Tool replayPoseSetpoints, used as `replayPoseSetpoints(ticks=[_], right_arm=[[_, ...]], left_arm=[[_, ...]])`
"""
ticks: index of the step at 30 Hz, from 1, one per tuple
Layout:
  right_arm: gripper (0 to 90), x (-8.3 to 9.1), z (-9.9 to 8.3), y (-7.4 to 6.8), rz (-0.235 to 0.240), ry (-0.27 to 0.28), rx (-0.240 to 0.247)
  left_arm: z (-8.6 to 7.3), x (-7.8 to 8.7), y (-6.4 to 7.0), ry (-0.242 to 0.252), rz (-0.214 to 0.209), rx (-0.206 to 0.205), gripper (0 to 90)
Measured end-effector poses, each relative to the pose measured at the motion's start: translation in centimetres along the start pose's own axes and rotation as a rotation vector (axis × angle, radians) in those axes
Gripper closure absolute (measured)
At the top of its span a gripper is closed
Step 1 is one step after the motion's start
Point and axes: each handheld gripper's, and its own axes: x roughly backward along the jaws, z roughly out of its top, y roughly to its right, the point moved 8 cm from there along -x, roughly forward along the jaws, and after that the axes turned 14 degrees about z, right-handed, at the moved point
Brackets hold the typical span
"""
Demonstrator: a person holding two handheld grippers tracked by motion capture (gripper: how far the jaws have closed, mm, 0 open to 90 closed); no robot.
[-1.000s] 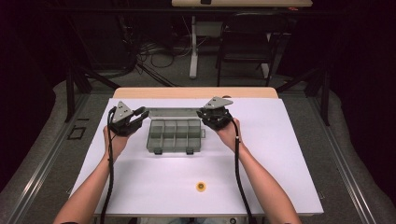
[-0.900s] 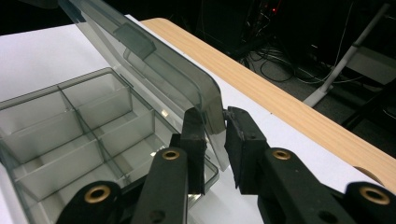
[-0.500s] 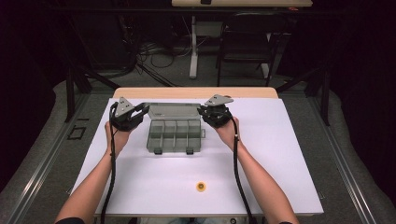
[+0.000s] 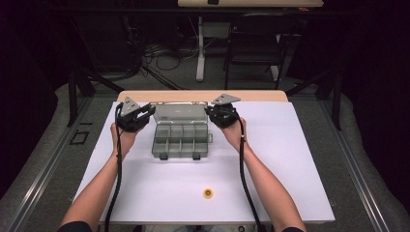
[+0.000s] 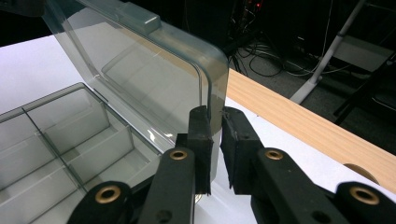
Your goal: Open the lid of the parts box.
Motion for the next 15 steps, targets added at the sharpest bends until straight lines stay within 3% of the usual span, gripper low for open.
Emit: replayPoseSetpoints(ticks=[7, 15], right_arm=[[83.3, -0.3, 0.1, 0.4, -0.010, -0.010, -0.011], [83.2, -0.8, 0.1, 0.8, -0.016, -0.017, -0.030]], left_arm=[[0.0, -0.4, -0.1, -0.013, 0.009, -0.012, 74.0], [-0.2, -1.1, -0.1, -0.027, 0.012, 0.008, 73.9]])
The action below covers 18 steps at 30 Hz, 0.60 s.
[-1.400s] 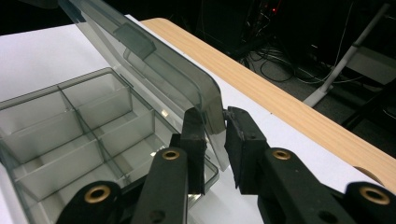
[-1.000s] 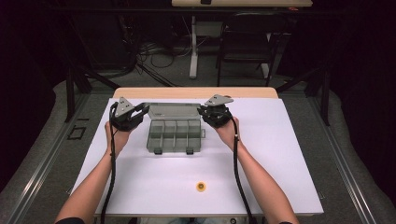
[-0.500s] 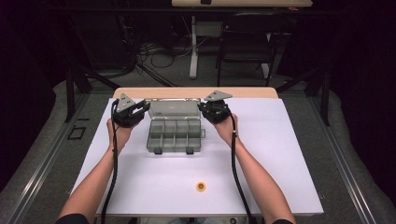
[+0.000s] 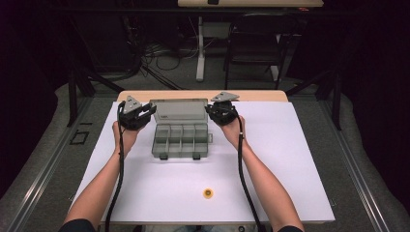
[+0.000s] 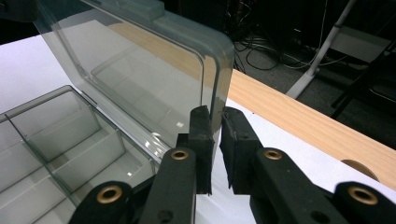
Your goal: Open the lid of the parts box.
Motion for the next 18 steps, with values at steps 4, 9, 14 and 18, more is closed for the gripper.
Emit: replayPoseSetpoints(ticks=[4, 9, 14, 18], right_arm=[[82.9, -0.2, -0.2, 0.1, 0.003, -0.012, -0.004], [82.0, -0.9, -0.8, 0.3, 0.002, -0.033, -0.018], [82.2, -1.3, -1.2, 0.6, 0.003, -0.037, -0.039], [82.2, -1.5, -1.4, 0.7, 0.001, -0.040, -0.042]], left_arm=[[-0.2, -0.3, 0.0, -0.005, 0.006, 0.008, 73.8], [-0.4, -0.5, 0.0, -0.010, 0.007, 0.009, 73.8], [-0.6, -0.8, 0.1, -0.020, 0.003, 0.015, 73.8], [-0.9, -1.1, 0.1, -0.029, 0.001, 0.027, 73.6]])
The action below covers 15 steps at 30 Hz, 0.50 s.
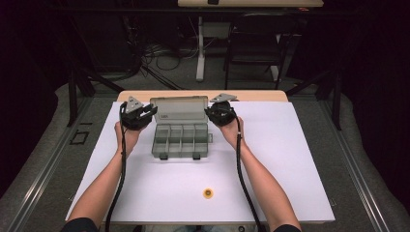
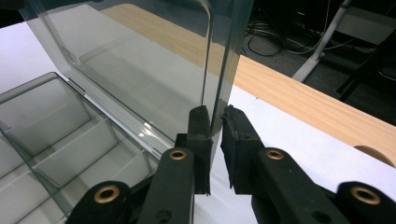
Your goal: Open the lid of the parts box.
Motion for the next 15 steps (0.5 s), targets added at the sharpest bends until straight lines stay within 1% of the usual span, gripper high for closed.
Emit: replayPoseSetpoints(ticks=[7, 10, 11, 12, 14, 15], right_arm=[[82.3, -0.5, -0.6, 0.3, 0.005, -0.019, -0.016], [82.3, -0.6, -0.7, 0.3, 0.009, -0.024, -0.025], [82.2, -0.8, -0.9, 0.3, 0.009, -0.036, -0.023], [82.2, -0.8, -0.9, 0.3, 0.010, -0.037, -0.025], [82.2, -0.9, -1.1, 0.4, 0.009, -0.043, -0.032], [82.2, -1.0, -1.2, 0.4, 0.009, -0.048, -0.030]], left_arm=[[-0.7, -0.6, 0.1, -0.032, -0.002, 0.008, 73.5], [-1.0, -0.8, 0.1, -0.045, 0.000, 0.008, 73.4], [-1.2, -1.0, 0.2, -0.055, 0.000, 0.007, 73.4], [-1.2, -1.0, 0.2, -0.055, 0.000, 0.007, 73.4], [-1.6, -1.3, 0.2, -0.076, -0.001, 0.003, 73.4], [-1.6, -1.3, 0.2, -0.076, -0.001, 0.003, 73.4]])
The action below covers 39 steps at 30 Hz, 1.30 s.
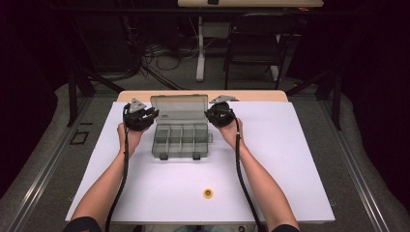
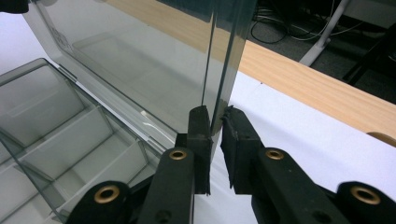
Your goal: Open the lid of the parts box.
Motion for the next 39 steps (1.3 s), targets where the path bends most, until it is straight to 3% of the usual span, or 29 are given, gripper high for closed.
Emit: replayPoseSetpoints(ticks=[7, 13, 18, 39], right_arm=[[82.1, -0.5, -0.6, 0.2, 0.008, -0.025, -0.011], [81.8, -0.9, -0.8, 0.3, -0.002, -0.032, -0.013], [81.1, -1.2, -1.1, 0.4, -0.016, -0.052, -0.008], [76.8, -2.3, -2.1, 0.6, -0.032, -0.101, -0.018]], left_arm=[[-0.8, -0.7, 0.1, -0.033, 0.000, 0.017, 73.4], [-1.4, -1.2, 0.2, -0.077, 0.003, -0.002, 73.5], [-2.1, -1.7, 0.4, -0.108, 0.002, 0.006, 73.5], [-3.3, -2.7, 0.5, -0.152, 0.013, -0.001, 73.4]])
